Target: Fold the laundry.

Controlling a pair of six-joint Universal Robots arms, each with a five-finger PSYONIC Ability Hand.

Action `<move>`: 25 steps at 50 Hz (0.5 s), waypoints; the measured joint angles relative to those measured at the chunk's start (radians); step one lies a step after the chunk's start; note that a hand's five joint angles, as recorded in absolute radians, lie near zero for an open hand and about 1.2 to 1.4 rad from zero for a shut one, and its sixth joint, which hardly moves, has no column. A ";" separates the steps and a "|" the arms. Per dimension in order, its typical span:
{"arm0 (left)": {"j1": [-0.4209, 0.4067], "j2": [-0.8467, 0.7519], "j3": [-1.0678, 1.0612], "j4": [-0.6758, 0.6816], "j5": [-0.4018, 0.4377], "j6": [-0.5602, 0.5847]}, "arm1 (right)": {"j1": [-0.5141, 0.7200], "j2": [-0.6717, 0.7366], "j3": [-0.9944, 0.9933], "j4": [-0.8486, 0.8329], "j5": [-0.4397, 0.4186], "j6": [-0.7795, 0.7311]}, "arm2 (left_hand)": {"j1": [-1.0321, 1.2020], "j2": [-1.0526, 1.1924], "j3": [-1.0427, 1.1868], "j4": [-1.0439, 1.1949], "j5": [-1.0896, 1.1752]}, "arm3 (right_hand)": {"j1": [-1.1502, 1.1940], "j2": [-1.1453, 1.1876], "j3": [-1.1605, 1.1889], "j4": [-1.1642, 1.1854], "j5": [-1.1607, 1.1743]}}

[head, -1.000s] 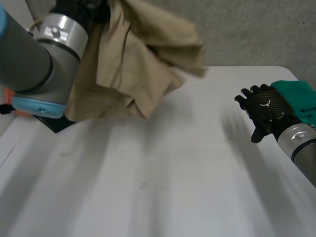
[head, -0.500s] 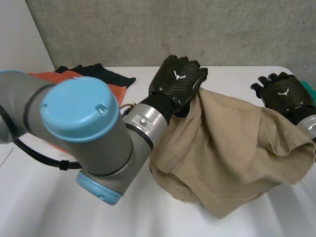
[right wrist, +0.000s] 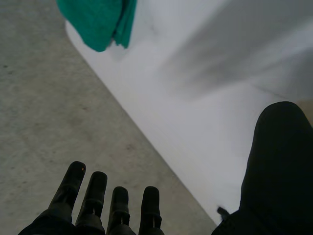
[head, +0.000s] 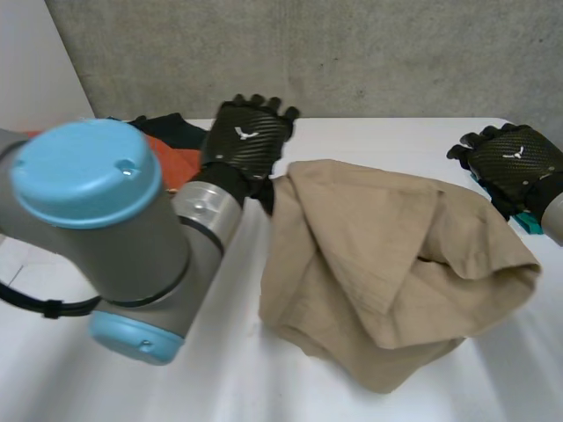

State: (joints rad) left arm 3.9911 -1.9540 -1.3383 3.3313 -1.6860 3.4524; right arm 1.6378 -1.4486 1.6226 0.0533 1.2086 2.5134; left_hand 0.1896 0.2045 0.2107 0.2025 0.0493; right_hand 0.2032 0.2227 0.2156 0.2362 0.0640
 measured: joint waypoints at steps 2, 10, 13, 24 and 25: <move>0.017 0.025 -0.033 -0.010 -0.005 -0.007 | 0.000 -0.005 -0.031 0.071 -0.019 0.000 | 0.000 0.000 0.000 0.000 0.000 | 0.000 0.000 0.000 0.000 0.000; 0.101 0.086 -0.193 -0.056 -0.002 -0.073 | -0.006 -0.011 -0.172 0.319 -0.136 0.007 | 0.000 0.000 0.000 0.000 0.000 | 0.000 0.000 0.000 0.000 0.000; 0.119 0.079 -0.222 -0.075 0.002 -0.109 | -0.011 -0.011 -0.209 0.337 -0.148 0.016 | 0.000 0.000 0.000 0.000 0.000 | 0.000 0.000 0.000 0.000 0.000; 0.129 0.025 -0.236 -0.097 0.091 -0.212 | -0.010 0.007 -0.246 0.382 -0.163 0.066 | 0.000 0.000 0.000 0.000 0.000 | 0.000 0.000 0.000 0.000 0.000; 0.126 0.019 -0.235 -0.097 0.116 -0.221 | -0.009 0.017 -0.241 0.400 -0.170 0.069 | 0.000 0.000 0.000 0.000 0.000 | 0.000 0.000 0.000 0.000 0.000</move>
State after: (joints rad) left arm 4.1174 -1.9354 -1.5728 3.2345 -1.5704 3.2311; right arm 1.6285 -1.4319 1.3813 0.4538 1.0389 2.5821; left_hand 0.1896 0.2045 0.2107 0.2026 0.0494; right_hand 0.2033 0.2227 0.2156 0.2362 0.0640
